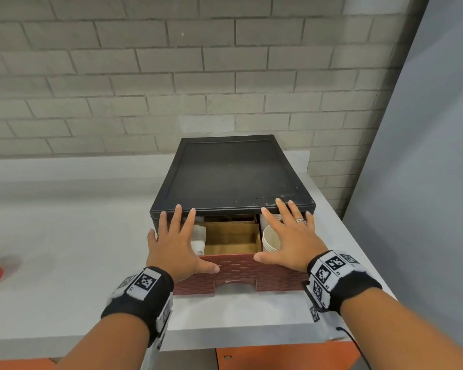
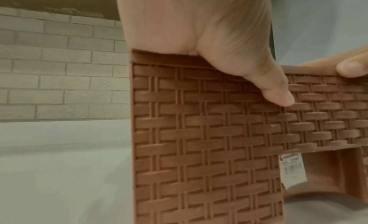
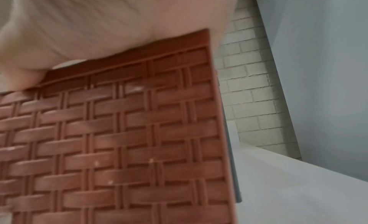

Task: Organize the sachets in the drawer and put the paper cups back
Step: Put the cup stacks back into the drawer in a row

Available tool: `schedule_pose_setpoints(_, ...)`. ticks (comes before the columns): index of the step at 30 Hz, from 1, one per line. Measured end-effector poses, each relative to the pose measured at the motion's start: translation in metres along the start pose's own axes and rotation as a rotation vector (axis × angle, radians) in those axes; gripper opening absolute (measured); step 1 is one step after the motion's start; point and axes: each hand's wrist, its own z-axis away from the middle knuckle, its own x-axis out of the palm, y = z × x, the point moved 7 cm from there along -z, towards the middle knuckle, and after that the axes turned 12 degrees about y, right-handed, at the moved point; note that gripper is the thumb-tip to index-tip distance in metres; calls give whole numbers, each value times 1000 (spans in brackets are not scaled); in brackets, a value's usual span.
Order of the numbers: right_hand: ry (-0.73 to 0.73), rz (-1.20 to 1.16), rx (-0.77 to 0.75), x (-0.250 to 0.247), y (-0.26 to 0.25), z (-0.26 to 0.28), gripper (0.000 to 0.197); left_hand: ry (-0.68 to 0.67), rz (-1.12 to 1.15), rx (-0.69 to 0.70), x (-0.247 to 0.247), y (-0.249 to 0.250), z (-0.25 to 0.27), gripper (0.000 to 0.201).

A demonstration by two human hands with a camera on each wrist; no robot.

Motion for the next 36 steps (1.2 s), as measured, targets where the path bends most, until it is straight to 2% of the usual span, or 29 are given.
schedule_pose_setpoints(10, 75, 97, -47, 0, 5, -29, 95, 38, -44, 10, 4, 4, -30, 127)
schedule_pose_setpoints(12, 91, 122, -65, 1, 7, -36, 93, 59, -51, 7, 4, 6, -35, 125)
schedule_pose_setpoints(16, 160, 177, -87, 1, 15, -48, 103, 117, -72, 2, 2, 10, -46, 119)
schedule_pose_setpoints(19, 209, 227, -106, 3, 17, -58, 98, 169, -88, 2, 2, 11, -51, 115)
schedule_pose_setpoints(21, 300, 231, -101, 3, 15, -60, 86, 243, -81, 19, 6, 10, -54, 108)
schedule_pose_setpoints(24, 466, 211, -68, 6, 12, -58, 68, 428, -1, 53, 12, 11, -54, 94)
schedule_pose_setpoints(26, 529, 192, -56, 7, 12, -60, 66, 546, 3, 76, 16, 10, -55, 93)
schedule_pose_setpoints(29, 555, 186, -47, 9, 14, -61, 66, 635, -2, 102, 15, 11, -55, 93)
schedule_pose_setpoints(36, 537, 211, -30, 7, 10, -59, 60, 589, 8, 70, 20, 8, -55, 97)
